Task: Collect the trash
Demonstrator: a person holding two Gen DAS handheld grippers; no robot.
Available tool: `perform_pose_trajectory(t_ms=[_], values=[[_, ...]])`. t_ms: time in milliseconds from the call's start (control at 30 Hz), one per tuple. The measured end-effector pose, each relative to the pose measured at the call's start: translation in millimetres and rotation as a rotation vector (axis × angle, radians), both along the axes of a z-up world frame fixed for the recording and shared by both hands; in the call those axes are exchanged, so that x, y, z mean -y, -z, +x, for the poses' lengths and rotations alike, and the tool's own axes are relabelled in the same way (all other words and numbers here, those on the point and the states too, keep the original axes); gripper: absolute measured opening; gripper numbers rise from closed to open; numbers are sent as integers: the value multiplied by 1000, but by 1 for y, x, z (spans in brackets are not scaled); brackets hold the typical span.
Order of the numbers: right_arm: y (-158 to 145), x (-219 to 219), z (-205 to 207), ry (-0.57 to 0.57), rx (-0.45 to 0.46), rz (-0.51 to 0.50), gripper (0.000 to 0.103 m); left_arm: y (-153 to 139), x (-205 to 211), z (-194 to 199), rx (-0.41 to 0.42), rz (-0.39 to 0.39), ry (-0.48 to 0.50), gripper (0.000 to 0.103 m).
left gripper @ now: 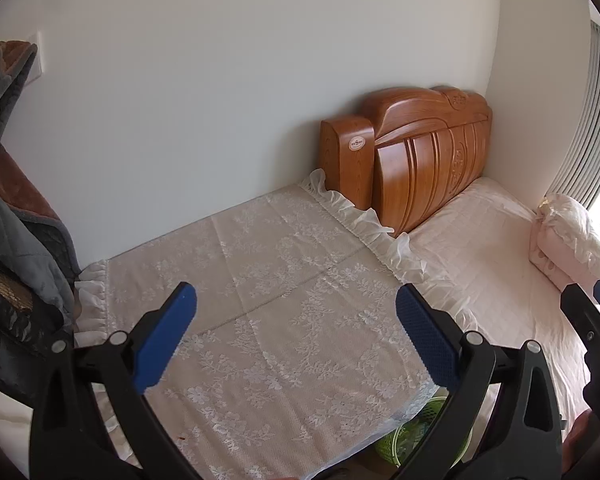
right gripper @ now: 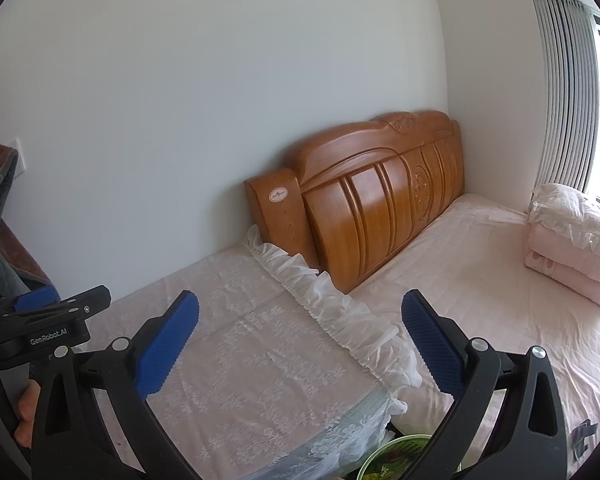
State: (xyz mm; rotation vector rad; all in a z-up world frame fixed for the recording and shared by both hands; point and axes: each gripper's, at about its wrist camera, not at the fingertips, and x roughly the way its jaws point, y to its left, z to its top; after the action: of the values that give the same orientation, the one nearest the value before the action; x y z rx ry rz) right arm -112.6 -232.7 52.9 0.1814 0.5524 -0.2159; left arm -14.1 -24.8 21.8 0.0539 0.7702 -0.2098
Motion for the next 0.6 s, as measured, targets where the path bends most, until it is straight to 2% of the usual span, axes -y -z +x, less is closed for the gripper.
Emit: perform_pose_trajectory(t_ms=[600], values=[[1, -2, 1, 1, -5, 8, 101, 3, -1, 1, -6, 6, 2, 96]])
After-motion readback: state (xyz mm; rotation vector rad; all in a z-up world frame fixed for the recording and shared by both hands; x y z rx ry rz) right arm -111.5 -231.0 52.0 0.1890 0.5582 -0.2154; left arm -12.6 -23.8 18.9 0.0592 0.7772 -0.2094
